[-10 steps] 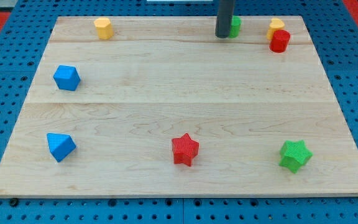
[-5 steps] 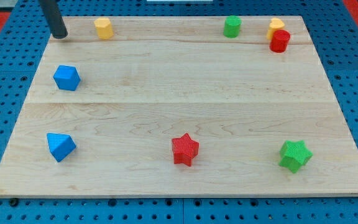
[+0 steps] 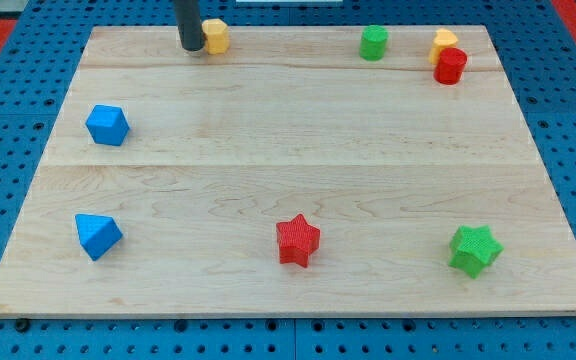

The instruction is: Slide the yellow hexagon to the top center of the board

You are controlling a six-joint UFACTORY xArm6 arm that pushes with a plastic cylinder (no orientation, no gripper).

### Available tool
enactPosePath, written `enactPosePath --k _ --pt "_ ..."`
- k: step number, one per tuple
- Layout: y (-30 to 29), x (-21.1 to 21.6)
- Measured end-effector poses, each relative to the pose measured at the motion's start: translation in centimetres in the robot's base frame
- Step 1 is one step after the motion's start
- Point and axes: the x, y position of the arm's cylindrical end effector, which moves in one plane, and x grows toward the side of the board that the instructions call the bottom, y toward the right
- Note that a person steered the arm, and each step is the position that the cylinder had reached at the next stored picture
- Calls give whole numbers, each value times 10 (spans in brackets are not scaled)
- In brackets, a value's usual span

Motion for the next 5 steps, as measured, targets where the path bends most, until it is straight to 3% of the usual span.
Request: enactPosePath --k 1,4,5 --pt "-42 -19" --pt "110 -22" --pt "129 -20"
